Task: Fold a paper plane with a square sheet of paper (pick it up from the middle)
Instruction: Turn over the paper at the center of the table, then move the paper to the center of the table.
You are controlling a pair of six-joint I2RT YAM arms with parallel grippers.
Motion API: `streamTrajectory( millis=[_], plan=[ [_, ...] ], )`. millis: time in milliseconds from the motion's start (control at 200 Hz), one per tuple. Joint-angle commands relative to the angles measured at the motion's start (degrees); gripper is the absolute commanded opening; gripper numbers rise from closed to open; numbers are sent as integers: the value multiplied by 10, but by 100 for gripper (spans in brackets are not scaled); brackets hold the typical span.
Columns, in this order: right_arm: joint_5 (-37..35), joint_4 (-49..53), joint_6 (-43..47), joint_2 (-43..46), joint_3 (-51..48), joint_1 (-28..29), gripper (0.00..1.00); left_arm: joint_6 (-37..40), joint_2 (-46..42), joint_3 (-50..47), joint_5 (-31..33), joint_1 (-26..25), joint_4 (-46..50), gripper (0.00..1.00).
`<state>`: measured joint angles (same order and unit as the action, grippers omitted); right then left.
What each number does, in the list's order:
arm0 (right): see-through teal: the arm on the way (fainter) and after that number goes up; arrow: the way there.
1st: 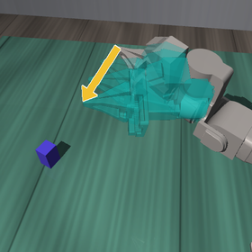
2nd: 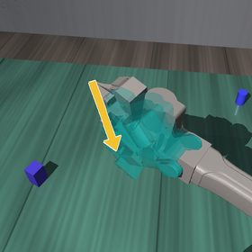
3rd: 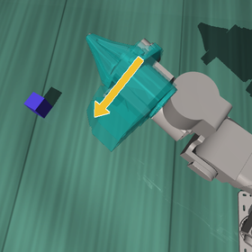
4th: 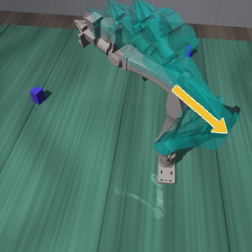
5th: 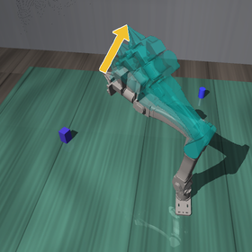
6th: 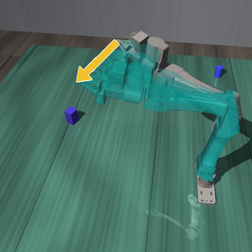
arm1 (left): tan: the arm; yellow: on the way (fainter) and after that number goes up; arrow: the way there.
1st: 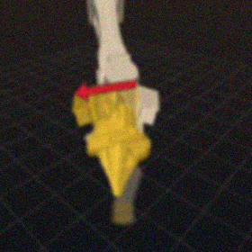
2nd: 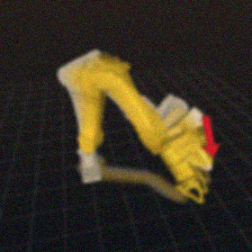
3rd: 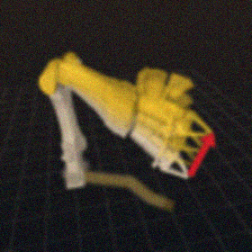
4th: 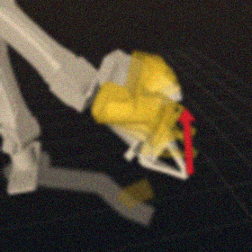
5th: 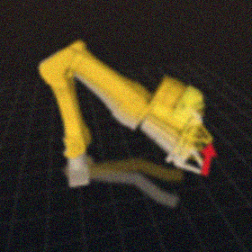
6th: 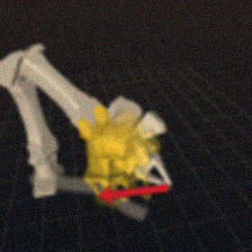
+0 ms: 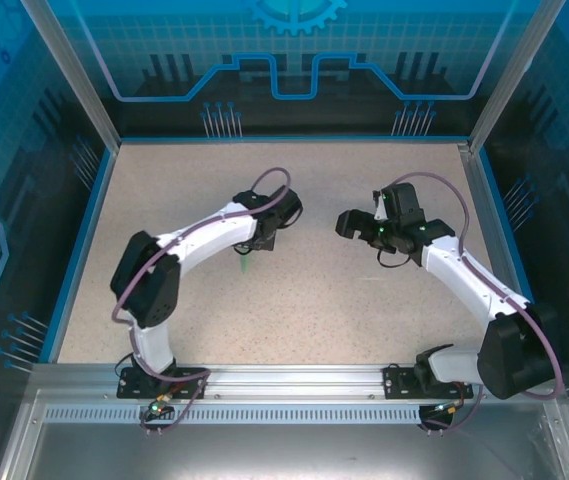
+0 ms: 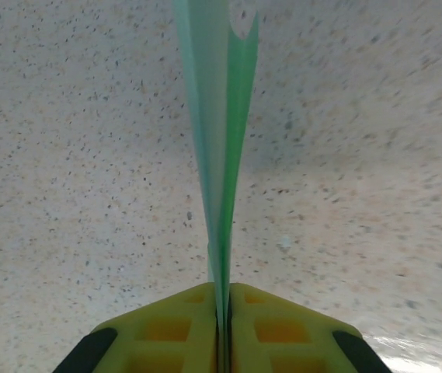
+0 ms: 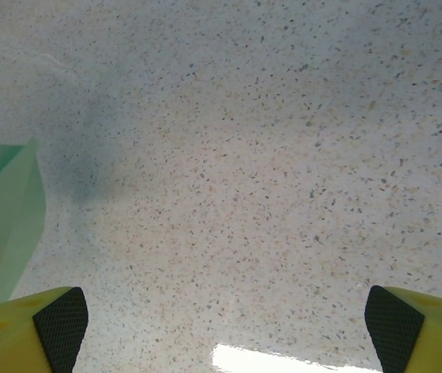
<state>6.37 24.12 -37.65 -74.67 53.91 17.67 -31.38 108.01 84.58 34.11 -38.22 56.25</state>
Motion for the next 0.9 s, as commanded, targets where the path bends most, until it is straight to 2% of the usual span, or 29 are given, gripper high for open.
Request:
streamTrajectory(
  millis=[0,140,265,385,515,655,895],
  plan=[
    [-11,13,0,6,-10,-6,95,-8,39,22,5,-12,21,11],
    [-8,11,-5,1,-13,-7,95,-25,63,10,-138,-12,-64,23],
    [0,9,-5,1,-18,-7,94,-33,62,11,-231,-9,-107,41],
    [28,-6,-3,-2,-24,0,91,-36,25,-11,-334,15,-157,53],
    [12,-12,-7,-16,-21,36,90,-49,-47,-74,-421,60,-219,66],
    [-29,-17,-23,-58,10,112,87,-64,-135,-157,-473,116,-270,78],
    [-60,-69,-71,-201,91,255,76,-78,-221,-276,-463,223,-292,86]
  ],
)
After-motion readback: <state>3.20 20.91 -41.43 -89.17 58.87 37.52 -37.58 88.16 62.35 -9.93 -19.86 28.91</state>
